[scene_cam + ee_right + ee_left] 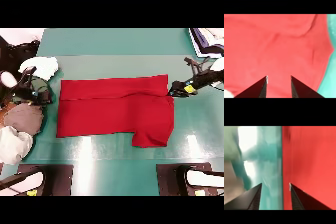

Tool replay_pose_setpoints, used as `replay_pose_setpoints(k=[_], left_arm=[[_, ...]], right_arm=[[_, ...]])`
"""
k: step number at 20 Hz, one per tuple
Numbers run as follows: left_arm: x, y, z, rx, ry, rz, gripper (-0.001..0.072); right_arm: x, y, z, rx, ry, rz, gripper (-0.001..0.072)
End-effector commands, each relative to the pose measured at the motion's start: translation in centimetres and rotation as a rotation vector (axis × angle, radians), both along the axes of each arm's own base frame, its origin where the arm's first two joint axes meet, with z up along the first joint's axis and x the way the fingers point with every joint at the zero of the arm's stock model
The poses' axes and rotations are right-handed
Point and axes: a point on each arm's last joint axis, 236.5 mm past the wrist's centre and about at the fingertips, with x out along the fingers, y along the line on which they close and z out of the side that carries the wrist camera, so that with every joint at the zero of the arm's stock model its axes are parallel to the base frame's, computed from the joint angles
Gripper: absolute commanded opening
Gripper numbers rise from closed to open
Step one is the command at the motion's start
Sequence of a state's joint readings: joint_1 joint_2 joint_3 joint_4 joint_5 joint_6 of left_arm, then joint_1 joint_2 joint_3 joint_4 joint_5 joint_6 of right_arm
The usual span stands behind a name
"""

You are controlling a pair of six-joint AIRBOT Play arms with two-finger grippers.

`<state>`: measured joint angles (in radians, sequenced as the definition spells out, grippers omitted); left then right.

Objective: Fold the shirts.

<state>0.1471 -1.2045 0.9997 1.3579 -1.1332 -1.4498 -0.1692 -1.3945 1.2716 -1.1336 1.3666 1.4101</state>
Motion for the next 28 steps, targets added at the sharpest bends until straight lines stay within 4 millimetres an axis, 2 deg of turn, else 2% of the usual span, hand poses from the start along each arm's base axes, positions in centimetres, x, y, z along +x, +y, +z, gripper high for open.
replay_pose_setpoints(k=[1, 4, 8, 15, 19, 20, 21, 22, 25, 27, 28], left_arm=[[-6.7, -1.6, -1.2, -0.103, 0.088, 0.031, 0.0419], [-10.2, -2.3, -2.9, -0.112, 0.148, 0.031, 0.0419], [-12.9, -3.2, -5.0, -0.145, 0.229, 0.037, 0.0419], [-14.3, -4.2, -7.4, -0.186, 0.264, 0.064, 0.0418], [-12.2, -5.5, -6.8, -0.249, 0.18, 0.082, 0.0416], [-11.8, -5.4, -6.8, -0.252, 0.163, 0.091, 0.0348], [-11.6, -5.4, -6.8, -0.252, 0.153, 0.092, 0.0157], [-11.4, -5.5, -6.7, -0.257, 0.145, 0.087, 0.0026], [-11.0, -6.0, -6.0, -0.28, 0.136, 0.087, 0.0024], [-10.5, -6.1, -4.8, -0.278, 0.117, 0.045, 0.0024], [-10.2, -6.1, -4.0, -0.278, 0.106, 0.029, 0.0024]], right_arm=[[-1.9, 0.9, 2.5, 0.125, -0.056, -0.01, 0.0343], [-3.0, 1.1, 2.6, 0.162, -0.045, -0.015, 0.0343], [-3.3, 1.3, 2.6, 0.167, -0.032, -0.005, 0.0343], [-3.4, 1.3, 2.6, 0.167, -0.032, -0.005, 0.0343], [-3.9, 1.5, 2.6, 0.173, -0.011, 0.009, 0.0343], [-4.3, 1.5, 2.6, 0.177, -0.001, 0.018, 0.0343], [-4.5, 1.6, 2.6, 0.178, 0.007, 0.024, 0.0343], [-4.8, 1.6, 2.6, 0.18, 0.017, 0.031, 0.0343], [-7.1, 0.5, 1.5, 0.119, 0.104, 0.067, 0.0343], [-9.9, -0.9, -0.5, 0.057, 0.178, 0.039, 0.0343], [-11.4, -0.8, -1.3, 0.071, 0.209, 0.022, 0.0343]])
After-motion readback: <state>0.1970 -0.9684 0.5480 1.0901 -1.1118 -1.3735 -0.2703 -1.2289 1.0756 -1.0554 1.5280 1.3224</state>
